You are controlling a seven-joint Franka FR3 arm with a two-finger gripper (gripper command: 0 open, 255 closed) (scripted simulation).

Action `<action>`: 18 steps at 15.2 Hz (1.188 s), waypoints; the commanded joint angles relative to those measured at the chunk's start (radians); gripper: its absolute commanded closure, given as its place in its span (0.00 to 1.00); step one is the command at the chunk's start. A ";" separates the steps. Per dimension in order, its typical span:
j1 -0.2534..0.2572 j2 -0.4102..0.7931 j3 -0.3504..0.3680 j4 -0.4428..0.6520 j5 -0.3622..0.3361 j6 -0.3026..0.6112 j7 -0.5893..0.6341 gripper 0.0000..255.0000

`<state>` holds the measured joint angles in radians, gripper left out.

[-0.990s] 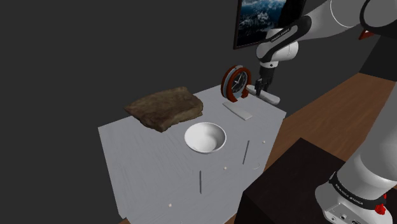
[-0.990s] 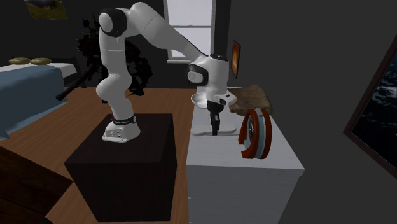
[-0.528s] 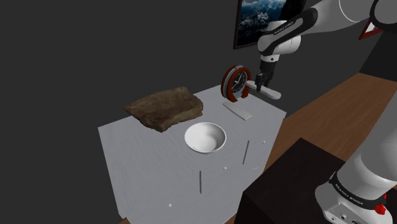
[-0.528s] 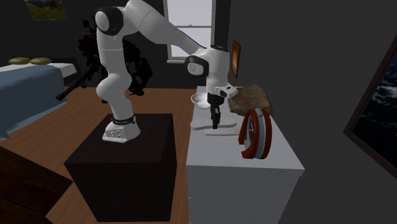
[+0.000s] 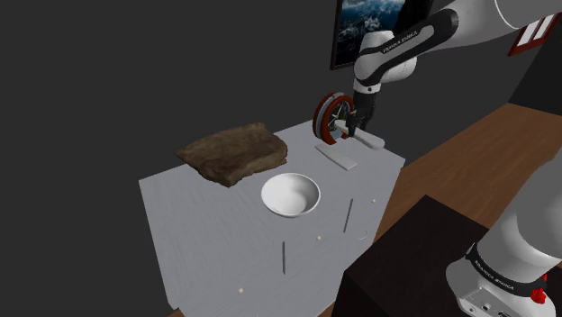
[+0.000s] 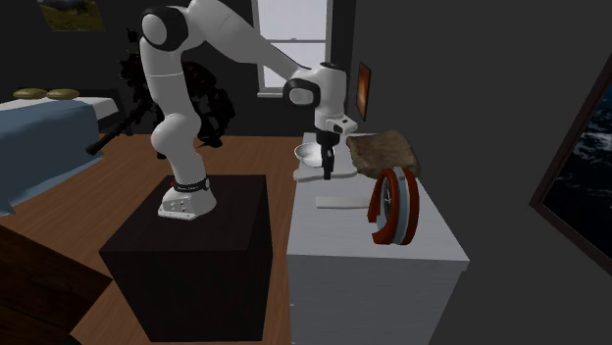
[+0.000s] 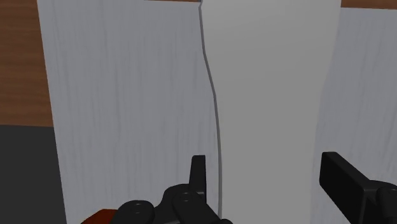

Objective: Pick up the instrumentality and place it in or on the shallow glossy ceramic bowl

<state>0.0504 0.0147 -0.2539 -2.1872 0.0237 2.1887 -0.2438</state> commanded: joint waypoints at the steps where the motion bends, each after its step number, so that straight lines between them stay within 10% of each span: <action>1: 0.026 -0.024 0.025 -0.027 -0.007 0.005 0.056 1.00; 18: 0.233 -0.029 0.248 -0.023 -0.001 0.004 0.483 1.00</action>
<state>0.2704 -0.0214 -0.0197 -2.2207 0.0224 2.1948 0.2117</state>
